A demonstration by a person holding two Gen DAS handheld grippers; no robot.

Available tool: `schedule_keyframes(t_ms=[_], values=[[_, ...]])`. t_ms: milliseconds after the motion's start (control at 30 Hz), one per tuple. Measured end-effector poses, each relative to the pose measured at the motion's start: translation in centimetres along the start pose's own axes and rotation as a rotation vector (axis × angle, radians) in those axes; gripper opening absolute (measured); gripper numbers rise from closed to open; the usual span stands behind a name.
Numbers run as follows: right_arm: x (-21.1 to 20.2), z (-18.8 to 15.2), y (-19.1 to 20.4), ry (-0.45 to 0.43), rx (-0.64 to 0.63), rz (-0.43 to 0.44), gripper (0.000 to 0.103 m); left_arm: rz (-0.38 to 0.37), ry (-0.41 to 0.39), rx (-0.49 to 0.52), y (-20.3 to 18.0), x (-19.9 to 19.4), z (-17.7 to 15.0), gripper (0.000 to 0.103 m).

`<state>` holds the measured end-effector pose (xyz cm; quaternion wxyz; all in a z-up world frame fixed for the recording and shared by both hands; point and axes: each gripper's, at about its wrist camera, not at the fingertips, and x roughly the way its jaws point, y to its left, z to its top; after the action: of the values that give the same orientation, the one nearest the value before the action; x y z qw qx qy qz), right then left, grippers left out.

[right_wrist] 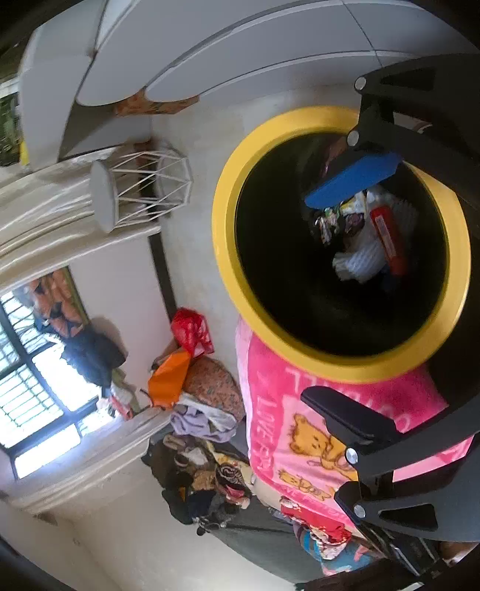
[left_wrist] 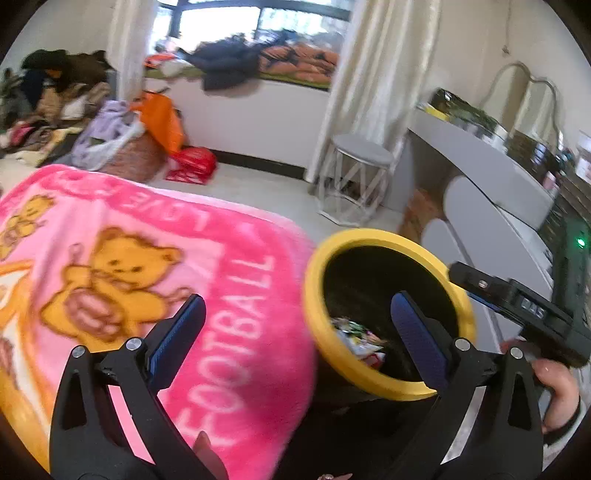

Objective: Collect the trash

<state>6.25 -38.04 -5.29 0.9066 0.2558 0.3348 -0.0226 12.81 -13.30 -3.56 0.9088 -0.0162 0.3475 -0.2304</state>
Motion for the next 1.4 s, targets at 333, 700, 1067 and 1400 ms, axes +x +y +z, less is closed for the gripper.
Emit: schedule_keyframes(t_ms=[333,700,1067,1400], values=[[-3.1,-4.5,6.3,-0.218,-0.223,0.045,0.097,0.176,-0.138,-0.024,3.3,-5.9,-2.2,0.092],[-5.3,-6.9,8.4,-0.343,-0.306,0.048,0.097,0.248,-0.195,0.005,3.7,-8.5,-4.5,0.093],[-5.6,-7.3,8.5,-0.350,-0.310,0.035,0.097,0.241,-0.203,-0.006,3.4,-8.7,-4.6,0.093],[-5.6,-7.3,8.6,-0.348,-0.311,0.034,0.097,0.244,-0.202,-0.013,3.3,-8.8,-4.7,0.093]])
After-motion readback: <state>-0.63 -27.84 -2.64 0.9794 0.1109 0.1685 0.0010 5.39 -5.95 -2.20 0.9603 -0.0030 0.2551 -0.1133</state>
